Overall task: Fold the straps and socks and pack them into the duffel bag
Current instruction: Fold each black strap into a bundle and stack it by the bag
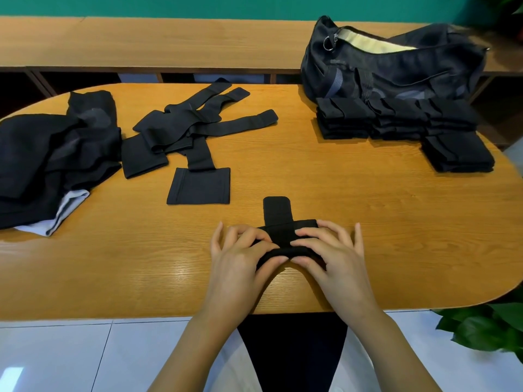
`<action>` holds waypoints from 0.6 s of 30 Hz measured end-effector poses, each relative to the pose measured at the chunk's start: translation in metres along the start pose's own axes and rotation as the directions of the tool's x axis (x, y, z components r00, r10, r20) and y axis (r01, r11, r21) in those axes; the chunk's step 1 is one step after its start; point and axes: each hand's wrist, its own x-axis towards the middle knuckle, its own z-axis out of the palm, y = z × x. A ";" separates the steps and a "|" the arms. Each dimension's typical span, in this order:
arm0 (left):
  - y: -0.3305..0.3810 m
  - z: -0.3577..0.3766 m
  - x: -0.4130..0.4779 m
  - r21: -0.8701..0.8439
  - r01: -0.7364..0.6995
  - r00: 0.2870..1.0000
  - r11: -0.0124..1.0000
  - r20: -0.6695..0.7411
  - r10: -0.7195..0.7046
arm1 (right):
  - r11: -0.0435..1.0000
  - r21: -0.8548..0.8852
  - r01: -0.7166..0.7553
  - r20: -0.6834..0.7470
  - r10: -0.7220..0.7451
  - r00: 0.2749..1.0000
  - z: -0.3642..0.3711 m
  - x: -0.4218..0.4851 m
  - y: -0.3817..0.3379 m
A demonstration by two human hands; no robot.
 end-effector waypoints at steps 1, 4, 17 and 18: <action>0.000 -0.001 0.000 0.000 0.001 1.000 1.000 -0.001 -0.001 | 1.000 0.004 -0.003 -0.006 0.003 1.000 0.000 0.000 -0.001; -0.001 -0.001 -0.001 0.025 -0.005 1.000 1.000 0.007 0.005 | 1.000 -0.004 0.001 -0.019 -0.001 1.000 0.000 0.001 -0.001; -0.002 0.001 0.002 -0.002 0.021 1.000 1.000 -0.001 -0.021 | 1.000 0.004 0.012 0.010 -0.013 1.000 -0.008 0.001 -0.002; -0.002 0.001 0.001 -0.009 0.024 1.000 1.000 -0.001 -0.024 | 1.000 -0.006 0.018 0.007 -0.018 1.000 -0.008 0.001 -0.003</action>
